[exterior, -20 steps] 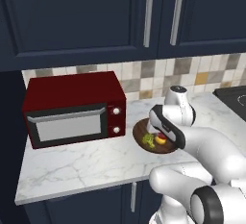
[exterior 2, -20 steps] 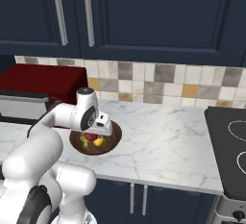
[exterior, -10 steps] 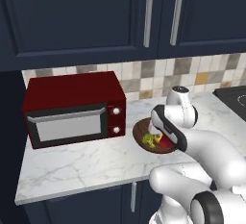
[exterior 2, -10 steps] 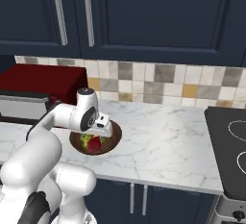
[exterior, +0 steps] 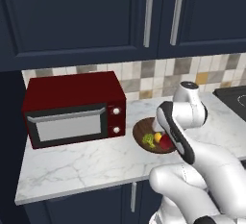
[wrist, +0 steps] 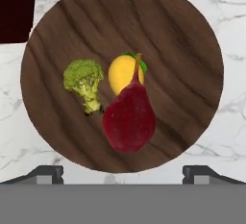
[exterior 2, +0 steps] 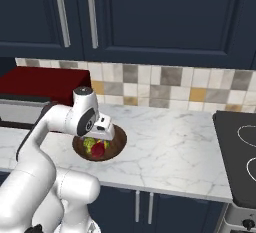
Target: Take the broccoli, pear, and lemon from the freezer and place them in the bowl on the counter.
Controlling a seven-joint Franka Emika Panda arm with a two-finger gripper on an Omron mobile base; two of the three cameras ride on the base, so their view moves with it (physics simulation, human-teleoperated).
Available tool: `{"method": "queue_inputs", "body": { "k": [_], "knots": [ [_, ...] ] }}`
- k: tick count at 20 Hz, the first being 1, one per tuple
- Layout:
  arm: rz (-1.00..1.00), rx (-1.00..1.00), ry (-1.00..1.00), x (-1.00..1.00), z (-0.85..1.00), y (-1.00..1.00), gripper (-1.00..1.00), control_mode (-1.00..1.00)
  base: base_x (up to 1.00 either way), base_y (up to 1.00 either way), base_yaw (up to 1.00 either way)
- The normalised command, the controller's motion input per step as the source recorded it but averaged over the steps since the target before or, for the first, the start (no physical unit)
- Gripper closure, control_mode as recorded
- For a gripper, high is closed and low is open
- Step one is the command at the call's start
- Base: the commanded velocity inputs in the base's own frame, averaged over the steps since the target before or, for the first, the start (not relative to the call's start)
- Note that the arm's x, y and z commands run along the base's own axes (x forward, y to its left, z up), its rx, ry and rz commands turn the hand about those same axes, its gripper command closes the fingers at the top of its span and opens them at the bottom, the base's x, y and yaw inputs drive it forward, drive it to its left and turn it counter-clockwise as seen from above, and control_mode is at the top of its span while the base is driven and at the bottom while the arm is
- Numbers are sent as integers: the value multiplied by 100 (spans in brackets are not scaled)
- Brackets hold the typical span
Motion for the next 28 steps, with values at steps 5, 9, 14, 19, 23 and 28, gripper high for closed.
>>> {"method": "queue_inputs", "body": {
  "k": [5,9,14,19,23,28],
  "knots": [
    [0,0,0,-26,41,18,-100,-100,0,0,0],
    [0,0,0,-33,39,28,-100,-100,0,0,0],
    [0,0,0,-63,26,9,-100,-100,0,0,0],
    [0,0,-1,-63,40,0,-100,-100,0,0,0],
    [0,0,-9,-34,46,-1,-100,-100,0,0,0],
    [0,0,-13,-19,57,0,-100,-100,0,0,0]
  ]
}}
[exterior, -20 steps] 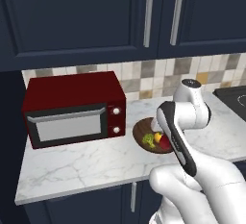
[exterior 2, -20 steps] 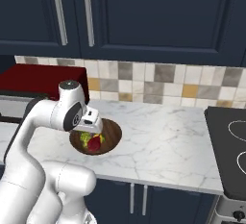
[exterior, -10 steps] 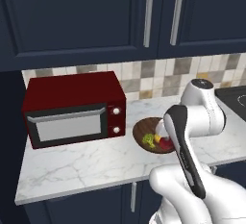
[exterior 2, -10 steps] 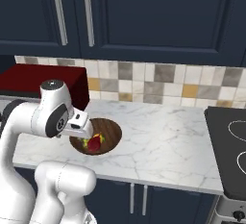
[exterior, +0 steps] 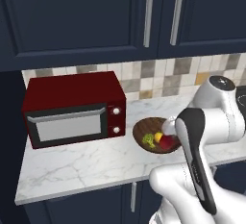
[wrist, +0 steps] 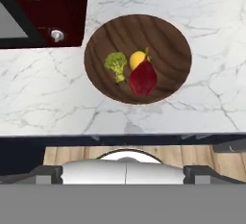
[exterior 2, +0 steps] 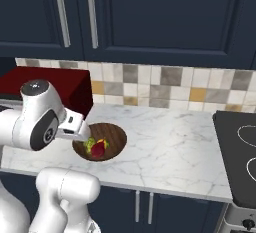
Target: Take the broccoli, pear, and lemon from the freezer and place them in the bowl on the counter.
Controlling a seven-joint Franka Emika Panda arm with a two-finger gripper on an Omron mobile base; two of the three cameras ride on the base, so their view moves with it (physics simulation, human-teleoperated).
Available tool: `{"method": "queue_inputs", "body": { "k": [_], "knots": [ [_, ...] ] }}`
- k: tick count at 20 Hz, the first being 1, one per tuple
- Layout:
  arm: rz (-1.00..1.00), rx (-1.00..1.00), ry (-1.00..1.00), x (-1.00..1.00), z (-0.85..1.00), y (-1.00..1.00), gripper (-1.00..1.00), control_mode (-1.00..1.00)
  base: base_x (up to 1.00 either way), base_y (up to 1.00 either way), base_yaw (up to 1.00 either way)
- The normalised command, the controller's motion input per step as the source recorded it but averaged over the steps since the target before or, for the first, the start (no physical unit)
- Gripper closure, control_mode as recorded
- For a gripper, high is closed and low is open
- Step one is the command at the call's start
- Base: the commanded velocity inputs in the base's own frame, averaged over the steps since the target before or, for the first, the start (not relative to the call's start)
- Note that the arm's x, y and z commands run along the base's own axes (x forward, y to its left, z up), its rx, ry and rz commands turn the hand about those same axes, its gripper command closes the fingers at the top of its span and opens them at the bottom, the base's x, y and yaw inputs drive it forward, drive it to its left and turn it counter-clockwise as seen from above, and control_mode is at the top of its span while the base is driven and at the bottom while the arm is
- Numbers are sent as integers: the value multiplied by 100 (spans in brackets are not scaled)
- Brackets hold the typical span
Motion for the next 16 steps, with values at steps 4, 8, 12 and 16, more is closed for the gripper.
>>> {"method": "queue_inputs", "body": {
  "k": [4,8,12,16],
  "knots": [
    [0,0,-9,-36,54,0,-100,-100,0,0,0],
    [0,0,-10,-37,39,0,-100,-100,0,0,0],
    [0,0,-15,-53,33,0,-100,-100,0,0,0],
    [0,0,-14,-49,39,0,-100,-100,0,0,0]
  ]
}}
